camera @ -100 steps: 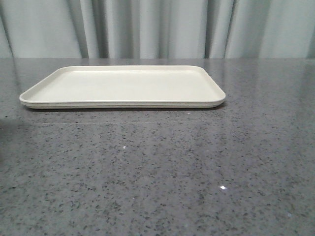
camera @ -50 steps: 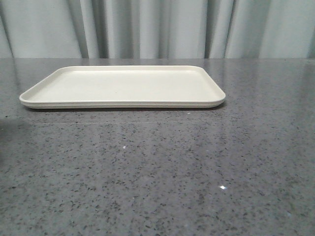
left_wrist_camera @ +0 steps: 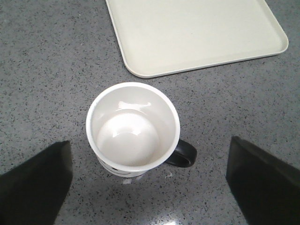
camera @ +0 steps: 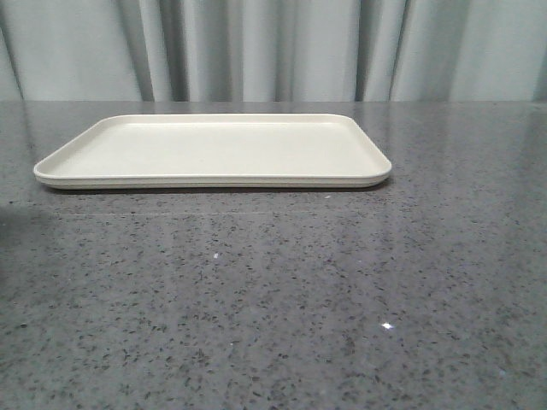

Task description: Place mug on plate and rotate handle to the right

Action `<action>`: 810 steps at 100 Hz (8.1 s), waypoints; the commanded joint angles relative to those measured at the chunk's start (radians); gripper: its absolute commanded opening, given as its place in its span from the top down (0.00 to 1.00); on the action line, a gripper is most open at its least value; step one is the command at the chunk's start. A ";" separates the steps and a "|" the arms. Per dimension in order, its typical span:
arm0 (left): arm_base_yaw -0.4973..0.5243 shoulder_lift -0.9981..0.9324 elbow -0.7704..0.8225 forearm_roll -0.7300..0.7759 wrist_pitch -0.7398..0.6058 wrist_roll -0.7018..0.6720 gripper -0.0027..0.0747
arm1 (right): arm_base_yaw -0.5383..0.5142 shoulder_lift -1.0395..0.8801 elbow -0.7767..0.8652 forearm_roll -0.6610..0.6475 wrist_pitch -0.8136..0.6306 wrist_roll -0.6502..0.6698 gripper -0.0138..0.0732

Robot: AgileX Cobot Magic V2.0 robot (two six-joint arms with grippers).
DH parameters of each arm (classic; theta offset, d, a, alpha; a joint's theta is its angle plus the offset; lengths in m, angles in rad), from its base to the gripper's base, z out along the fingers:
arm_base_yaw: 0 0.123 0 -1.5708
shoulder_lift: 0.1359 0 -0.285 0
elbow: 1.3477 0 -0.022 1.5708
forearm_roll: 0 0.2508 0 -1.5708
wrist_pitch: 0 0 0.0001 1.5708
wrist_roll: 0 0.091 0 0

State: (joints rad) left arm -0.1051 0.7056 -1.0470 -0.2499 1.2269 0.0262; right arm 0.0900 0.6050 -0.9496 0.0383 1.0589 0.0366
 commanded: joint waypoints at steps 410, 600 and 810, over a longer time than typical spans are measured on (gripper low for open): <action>-0.321 1.171 -0.884 0.049 0.036 0.074 0.99 | -0.001 0.010 -0.029 0.001 -0.157 -0.005 0.23; -0.305 1.040 -0.931 0.058 -0.044 0.044 0.30 | -0.001 0.010 -0.029 0.001 -0.157 -0.005 0.23; 0.105 -0.109 0.225 0.093 -0.214 0.022 0.30 | 0.030 0.366 -0.161 0.440 -0.267 -0.379 0.23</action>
State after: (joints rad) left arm -0.0005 0.5931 -0.7957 -0.1452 1.0714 0.0579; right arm 0.0998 0.9064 -1.0418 0.4320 0.8684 -0.3153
